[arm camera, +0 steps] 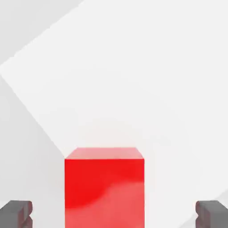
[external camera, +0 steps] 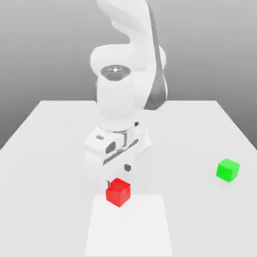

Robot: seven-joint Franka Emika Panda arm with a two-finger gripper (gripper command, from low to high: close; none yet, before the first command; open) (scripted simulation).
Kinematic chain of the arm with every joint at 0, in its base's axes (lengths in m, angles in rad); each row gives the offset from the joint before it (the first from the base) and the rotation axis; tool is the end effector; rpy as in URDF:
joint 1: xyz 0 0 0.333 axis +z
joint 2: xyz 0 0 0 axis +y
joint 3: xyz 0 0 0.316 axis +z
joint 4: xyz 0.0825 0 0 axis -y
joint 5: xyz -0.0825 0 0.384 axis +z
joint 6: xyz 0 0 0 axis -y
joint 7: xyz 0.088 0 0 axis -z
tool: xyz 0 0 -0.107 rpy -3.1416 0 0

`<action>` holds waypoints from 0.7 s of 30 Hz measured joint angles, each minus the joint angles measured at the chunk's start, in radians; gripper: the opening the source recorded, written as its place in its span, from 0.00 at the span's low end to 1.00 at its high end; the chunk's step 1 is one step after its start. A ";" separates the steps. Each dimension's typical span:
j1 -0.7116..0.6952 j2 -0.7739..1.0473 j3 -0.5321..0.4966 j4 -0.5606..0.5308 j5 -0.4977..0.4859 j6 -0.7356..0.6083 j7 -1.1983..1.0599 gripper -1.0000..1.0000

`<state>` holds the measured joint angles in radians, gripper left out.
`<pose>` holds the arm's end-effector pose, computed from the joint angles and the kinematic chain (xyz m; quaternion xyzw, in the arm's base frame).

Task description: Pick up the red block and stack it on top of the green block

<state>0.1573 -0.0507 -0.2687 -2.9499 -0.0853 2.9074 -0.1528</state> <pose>0.3258 -0.0292 0.1930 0.9980 0.0623 0.0030 0.0037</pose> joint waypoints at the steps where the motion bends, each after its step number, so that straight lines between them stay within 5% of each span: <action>1: 0.004 0.017 0.002 0.003 0.014 0.014 -0.009 0.50; 6: 0.006 0.107 0.035 0.014 0.131 0.091 -0.089 0.50; 11: -0.110 0.199 0.179 0.020 0.253 0.174 -0.182 0.50; 12: -0.138 0.217 0.209 0.020 0.264 0.190 -0.192 0.00; 21: -0.114 0.194 0.179 0.019 0.236 0.168 -0.169 0.00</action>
<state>0.0434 0.1437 -0.0896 -2.9305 0.1507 3.0754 -0.3214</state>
